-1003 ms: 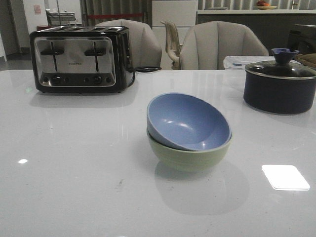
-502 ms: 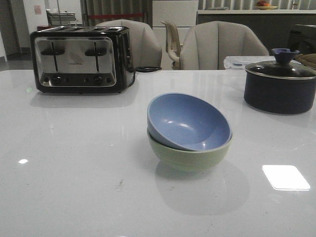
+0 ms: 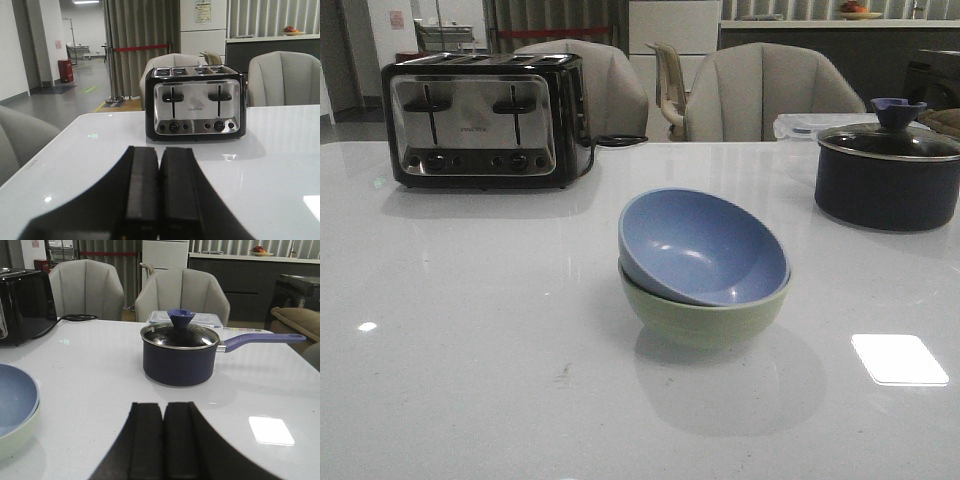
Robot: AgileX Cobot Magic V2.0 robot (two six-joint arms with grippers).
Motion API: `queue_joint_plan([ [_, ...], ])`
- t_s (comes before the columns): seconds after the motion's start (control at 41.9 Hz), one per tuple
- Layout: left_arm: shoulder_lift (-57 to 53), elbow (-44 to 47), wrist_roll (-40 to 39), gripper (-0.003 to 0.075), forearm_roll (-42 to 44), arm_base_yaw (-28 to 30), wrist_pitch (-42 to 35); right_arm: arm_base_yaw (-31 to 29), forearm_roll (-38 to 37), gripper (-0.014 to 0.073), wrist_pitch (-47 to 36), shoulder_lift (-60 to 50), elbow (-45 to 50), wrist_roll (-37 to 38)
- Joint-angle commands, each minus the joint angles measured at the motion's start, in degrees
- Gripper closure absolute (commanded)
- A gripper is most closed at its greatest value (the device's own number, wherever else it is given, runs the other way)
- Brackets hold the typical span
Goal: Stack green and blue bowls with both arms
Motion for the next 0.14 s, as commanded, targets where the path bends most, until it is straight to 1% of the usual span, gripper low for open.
queue_joint_plan([
  [0.0, -1.1, 1.1, -0.3, 0.062, -0.5, 0.1, -5.0, 0.0, 0.2, 0.0559, -5.5, -1.2, 0.0, -0.6],
  [0.119, -1.1, 1.1, -0.3, 0.0619, -0.5, 0.1, -5.0, 0.0, 0.2, 0.0559, -5.5, -1.2, 0.0, -0.6],
])
